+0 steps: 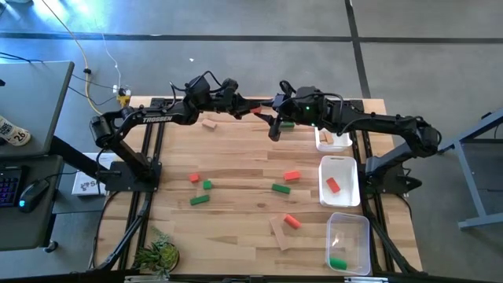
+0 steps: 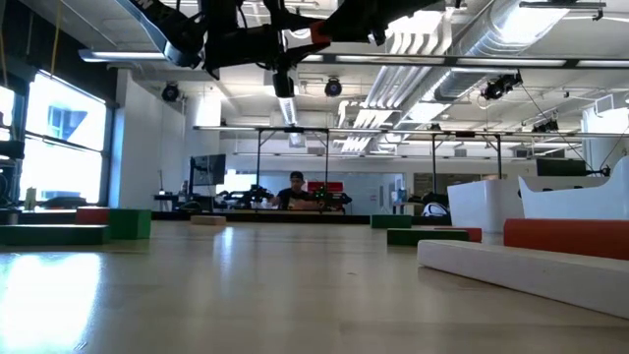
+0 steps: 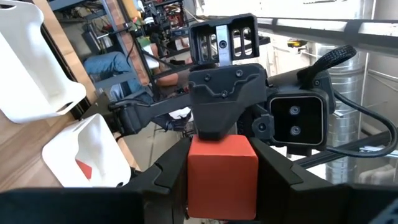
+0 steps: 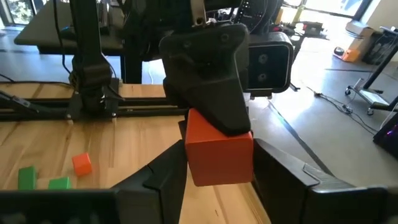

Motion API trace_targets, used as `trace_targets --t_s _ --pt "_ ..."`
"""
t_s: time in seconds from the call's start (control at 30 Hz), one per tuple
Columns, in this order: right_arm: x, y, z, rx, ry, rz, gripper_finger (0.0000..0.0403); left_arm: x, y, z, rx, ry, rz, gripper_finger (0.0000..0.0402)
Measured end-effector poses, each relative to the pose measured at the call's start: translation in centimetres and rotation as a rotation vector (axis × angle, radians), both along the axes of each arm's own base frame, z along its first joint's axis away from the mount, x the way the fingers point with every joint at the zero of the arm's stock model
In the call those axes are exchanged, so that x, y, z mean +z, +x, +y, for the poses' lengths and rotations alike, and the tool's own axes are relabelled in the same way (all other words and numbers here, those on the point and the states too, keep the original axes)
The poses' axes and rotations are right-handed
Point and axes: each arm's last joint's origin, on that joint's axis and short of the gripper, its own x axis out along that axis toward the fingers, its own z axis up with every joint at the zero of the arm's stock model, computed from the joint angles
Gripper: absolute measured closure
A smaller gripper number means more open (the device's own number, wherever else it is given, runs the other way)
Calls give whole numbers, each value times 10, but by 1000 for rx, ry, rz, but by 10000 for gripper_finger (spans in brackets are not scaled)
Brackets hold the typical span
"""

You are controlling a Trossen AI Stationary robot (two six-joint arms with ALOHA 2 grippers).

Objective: Sort & place blocks by color
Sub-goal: Put the orange block into the bottom white bin

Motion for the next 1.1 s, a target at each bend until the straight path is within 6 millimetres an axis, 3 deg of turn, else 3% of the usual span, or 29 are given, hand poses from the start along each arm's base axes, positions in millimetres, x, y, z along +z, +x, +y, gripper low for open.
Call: trace_targets --t_s 0.27,0.63,1.1 --pt "0 0 0 -11 -11 -1 297 0 1 -1 4 1 2 287" --pt "-4 0 7 -66 4 46 298 -3 2 0 52 73 27 283" --pt "-22 -4 20 -251 215 150 299 -3 1 -1 58 317 30 163"
